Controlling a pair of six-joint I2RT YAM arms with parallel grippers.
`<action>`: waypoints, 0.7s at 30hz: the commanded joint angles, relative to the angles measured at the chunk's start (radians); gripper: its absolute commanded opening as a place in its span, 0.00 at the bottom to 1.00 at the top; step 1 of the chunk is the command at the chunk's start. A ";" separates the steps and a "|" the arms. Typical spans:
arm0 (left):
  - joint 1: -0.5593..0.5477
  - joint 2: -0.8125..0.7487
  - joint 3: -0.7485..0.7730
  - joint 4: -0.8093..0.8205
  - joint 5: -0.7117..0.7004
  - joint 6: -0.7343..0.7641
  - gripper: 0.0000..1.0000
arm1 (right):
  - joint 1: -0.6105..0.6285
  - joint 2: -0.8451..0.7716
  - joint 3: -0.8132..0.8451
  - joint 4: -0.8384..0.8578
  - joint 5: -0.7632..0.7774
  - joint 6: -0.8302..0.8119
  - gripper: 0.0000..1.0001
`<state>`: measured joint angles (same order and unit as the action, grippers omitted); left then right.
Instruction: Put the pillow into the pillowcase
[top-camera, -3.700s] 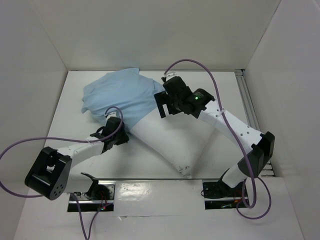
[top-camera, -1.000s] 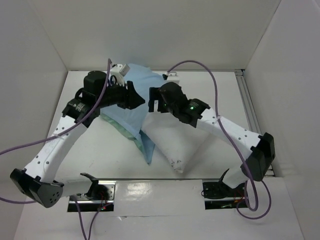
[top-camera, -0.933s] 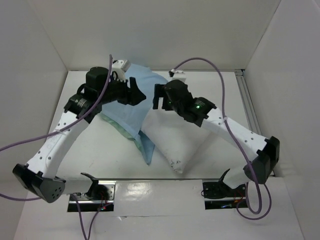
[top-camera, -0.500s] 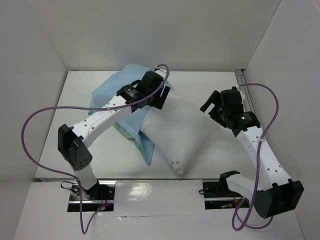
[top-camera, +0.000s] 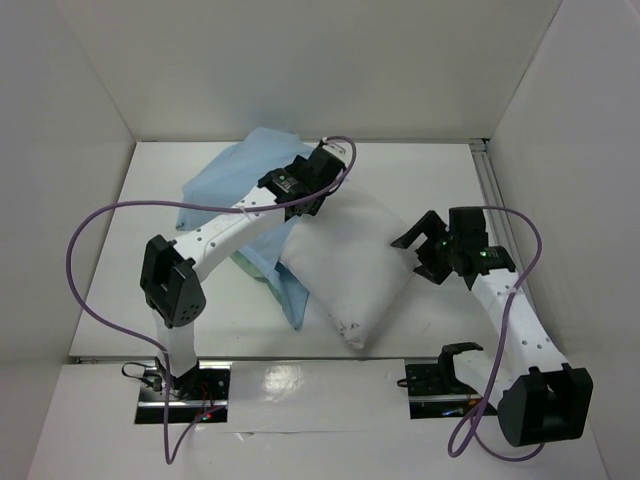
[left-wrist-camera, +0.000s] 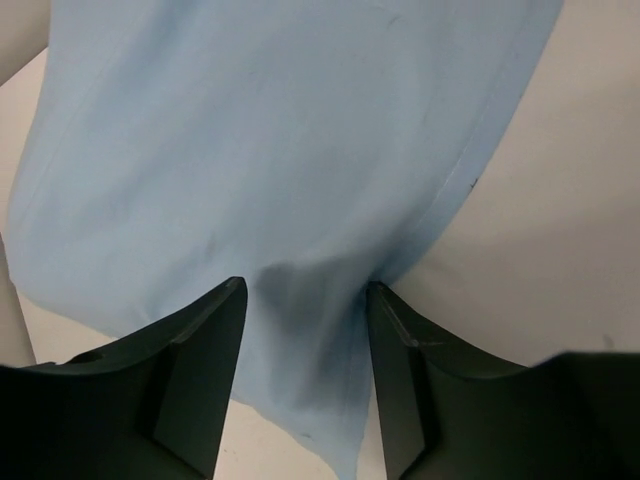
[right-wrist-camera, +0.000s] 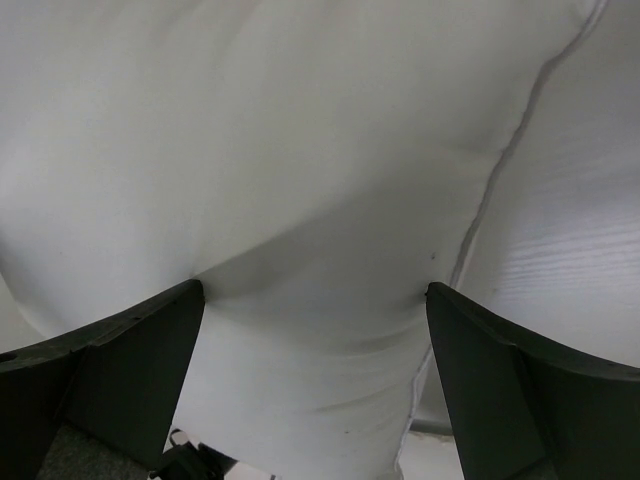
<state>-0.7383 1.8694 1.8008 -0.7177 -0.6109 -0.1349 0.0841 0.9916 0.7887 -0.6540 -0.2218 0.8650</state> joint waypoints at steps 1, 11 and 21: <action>0.004 0.002 0.061 -0.017 -0.096 0.014 0.62 | -0.004 0.001 -0.025 0.065 -0.059 0.009 0.99; 0.004 -0.056 0.063 -0.060 0.208 0.001 0.76 | -0.004 0.019 -0.051 0.077 -0.061 -0.020 0.99; 0.004 -0.015 0.029 -0.117 0.099 -0.083 0.78 | -0.004 0.028 -0.042 0.068 -0.051 -0.029 0.99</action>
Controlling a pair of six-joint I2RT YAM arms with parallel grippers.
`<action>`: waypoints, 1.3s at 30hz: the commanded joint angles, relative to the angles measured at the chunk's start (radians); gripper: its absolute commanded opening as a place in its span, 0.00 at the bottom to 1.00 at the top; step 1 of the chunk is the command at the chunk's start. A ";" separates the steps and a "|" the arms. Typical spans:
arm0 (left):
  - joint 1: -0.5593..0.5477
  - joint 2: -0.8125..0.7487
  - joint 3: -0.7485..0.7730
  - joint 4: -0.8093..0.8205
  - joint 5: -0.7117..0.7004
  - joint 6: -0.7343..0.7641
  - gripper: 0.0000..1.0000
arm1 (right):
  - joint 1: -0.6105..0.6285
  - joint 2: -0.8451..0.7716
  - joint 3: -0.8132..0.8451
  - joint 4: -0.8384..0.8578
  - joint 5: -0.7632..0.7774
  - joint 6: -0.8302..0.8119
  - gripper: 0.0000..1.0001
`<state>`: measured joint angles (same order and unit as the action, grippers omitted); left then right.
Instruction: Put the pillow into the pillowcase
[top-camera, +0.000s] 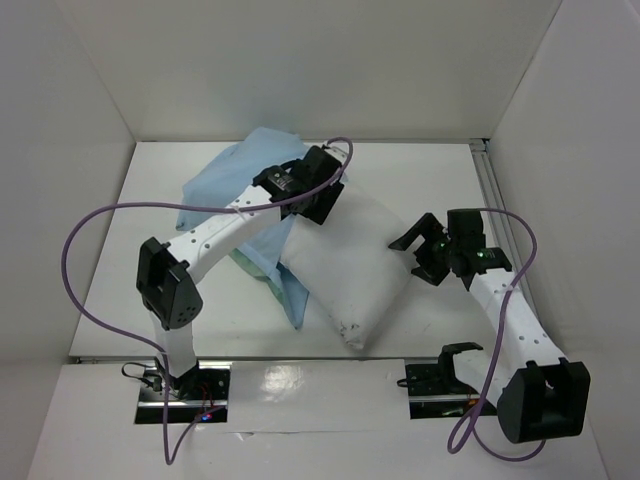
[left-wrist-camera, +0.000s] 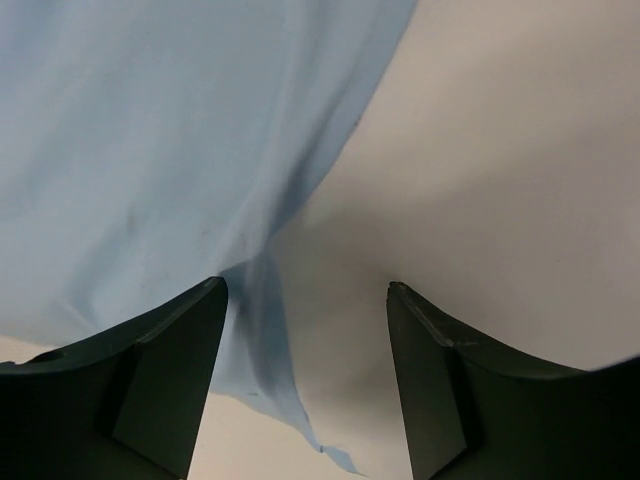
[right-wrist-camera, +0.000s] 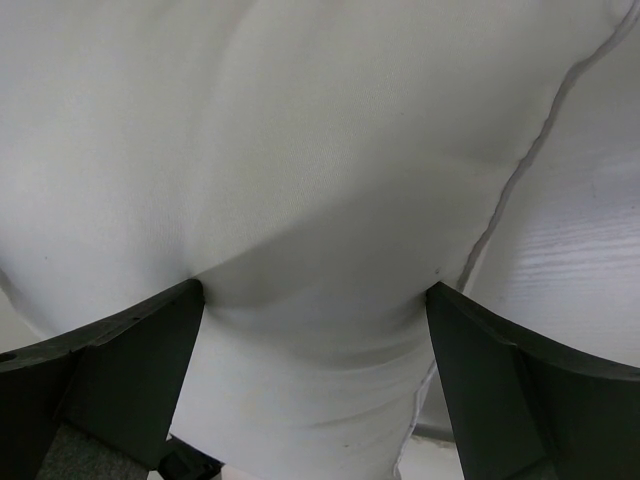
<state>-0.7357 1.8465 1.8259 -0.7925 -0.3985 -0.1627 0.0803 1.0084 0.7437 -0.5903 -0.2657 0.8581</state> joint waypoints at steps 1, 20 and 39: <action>0.010 0.046 0.019 -0.074 -0.150 -0.069 0.77 | -0.001 0.012 0.003 0.004 -0.016 -0.022 0.99; 0.081 0.034 0.193 -0.045 -0.015 -0.120 0.00 | 0.166 0.079 -0.090 0.311 -0.207 -0.033 0.99; 0.082 -0.038 0.348 0.128 1.083 -0.340 0.00 | 0.320 0.214 0.327 0.548 -0.115 -0.048 0.00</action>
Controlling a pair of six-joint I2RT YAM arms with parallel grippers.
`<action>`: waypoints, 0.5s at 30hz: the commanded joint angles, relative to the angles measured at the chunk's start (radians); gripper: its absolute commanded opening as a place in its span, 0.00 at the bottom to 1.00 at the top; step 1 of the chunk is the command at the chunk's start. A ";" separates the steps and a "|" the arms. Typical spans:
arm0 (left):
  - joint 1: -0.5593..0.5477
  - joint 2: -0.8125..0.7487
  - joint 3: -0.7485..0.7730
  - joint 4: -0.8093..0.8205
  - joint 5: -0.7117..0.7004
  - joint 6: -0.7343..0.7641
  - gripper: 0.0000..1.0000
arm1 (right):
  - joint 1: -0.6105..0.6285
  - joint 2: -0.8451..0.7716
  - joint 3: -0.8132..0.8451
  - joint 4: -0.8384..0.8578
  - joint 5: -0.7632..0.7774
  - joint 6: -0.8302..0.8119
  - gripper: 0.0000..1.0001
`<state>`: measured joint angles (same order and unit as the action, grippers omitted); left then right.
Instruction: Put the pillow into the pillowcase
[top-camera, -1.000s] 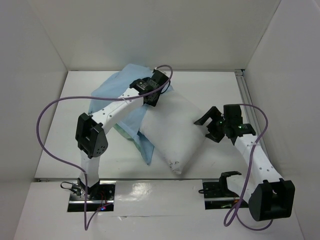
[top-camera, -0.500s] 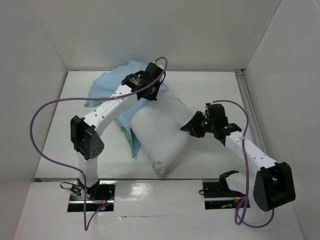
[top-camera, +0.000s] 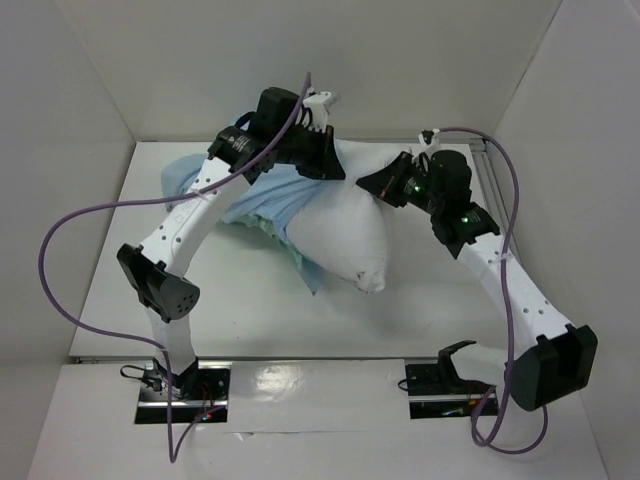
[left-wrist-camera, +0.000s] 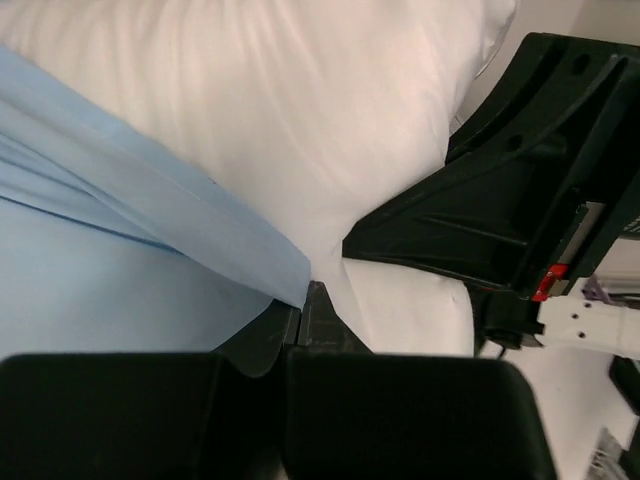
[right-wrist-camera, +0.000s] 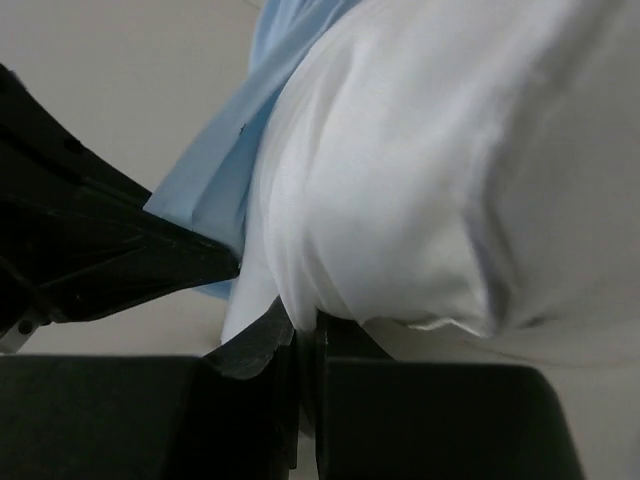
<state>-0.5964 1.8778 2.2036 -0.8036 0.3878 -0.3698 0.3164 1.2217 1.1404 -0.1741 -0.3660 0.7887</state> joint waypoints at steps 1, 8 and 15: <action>-0.057 -0.069 -0.071 0.130 0.274 -0.145 0.00 | 0.095 0.001 -0.100 0.116 -0.005 0.021 0.00; -0.034 -0.069 -0.235 -0.024 -0.091 -0.136 0.00 | 0.222 -0.060 -0.335 0.027 0.119 -0.009 0.00; -0.034 -0.097 -0.110 -0.157 -0.268 -0.064 0.69 | 0.357 -0.050 -0.300 -0.008 0.191 -0.086 0.00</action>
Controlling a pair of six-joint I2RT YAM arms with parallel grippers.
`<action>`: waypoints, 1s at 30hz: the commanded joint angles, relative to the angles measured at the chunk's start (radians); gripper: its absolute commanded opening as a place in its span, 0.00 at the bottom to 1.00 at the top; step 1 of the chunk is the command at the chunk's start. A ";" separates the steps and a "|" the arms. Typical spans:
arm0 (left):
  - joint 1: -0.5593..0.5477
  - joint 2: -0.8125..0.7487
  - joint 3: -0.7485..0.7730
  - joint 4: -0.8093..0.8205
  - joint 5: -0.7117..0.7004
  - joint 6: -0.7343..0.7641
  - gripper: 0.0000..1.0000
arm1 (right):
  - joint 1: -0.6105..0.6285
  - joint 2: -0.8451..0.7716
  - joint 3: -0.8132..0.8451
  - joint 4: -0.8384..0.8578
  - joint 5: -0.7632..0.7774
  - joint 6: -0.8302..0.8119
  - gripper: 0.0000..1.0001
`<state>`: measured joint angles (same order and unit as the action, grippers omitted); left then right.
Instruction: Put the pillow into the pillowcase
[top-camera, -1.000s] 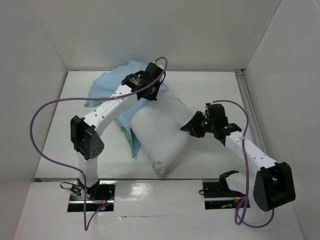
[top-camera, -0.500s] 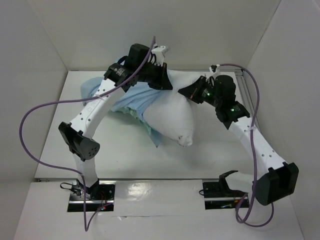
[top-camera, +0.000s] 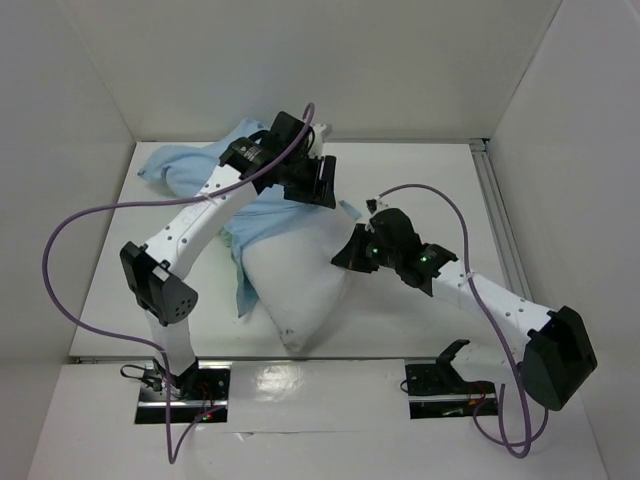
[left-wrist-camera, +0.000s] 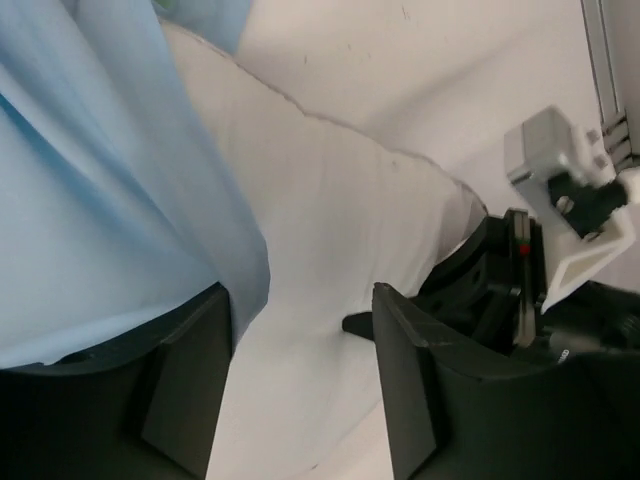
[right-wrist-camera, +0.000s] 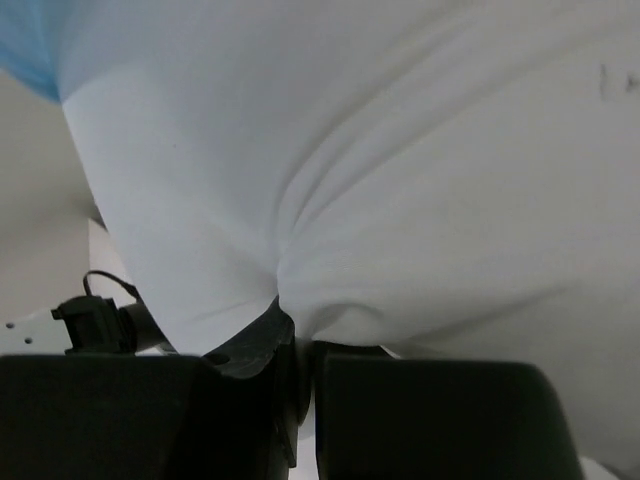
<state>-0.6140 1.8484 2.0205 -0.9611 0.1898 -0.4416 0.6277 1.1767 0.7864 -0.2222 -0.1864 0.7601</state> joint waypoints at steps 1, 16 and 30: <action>-0.016 -0.077 0.073 -0.022 -0.094 0.007 0.69 | 0.065 0.010 0.063 0.040 0.011 -0.070 0.00; -0.016 -0.173 -0.012 -0.257 -0.483 -0.105 0.67 | 0.277 0.075 0.290 -0.238 0.227 -0.306 1.00; -0.076 -0.199 -0.086 -0.258 -0.507 -0.186 0.64 | -0.080 0.004 0.184 -0.171 0.293 -0.088 0.28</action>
<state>-0.6872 1.6627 1.9587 -1.1984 -0.2832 -0.5896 0.6445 1.0248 0.9569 -0.4412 0.2314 0.6277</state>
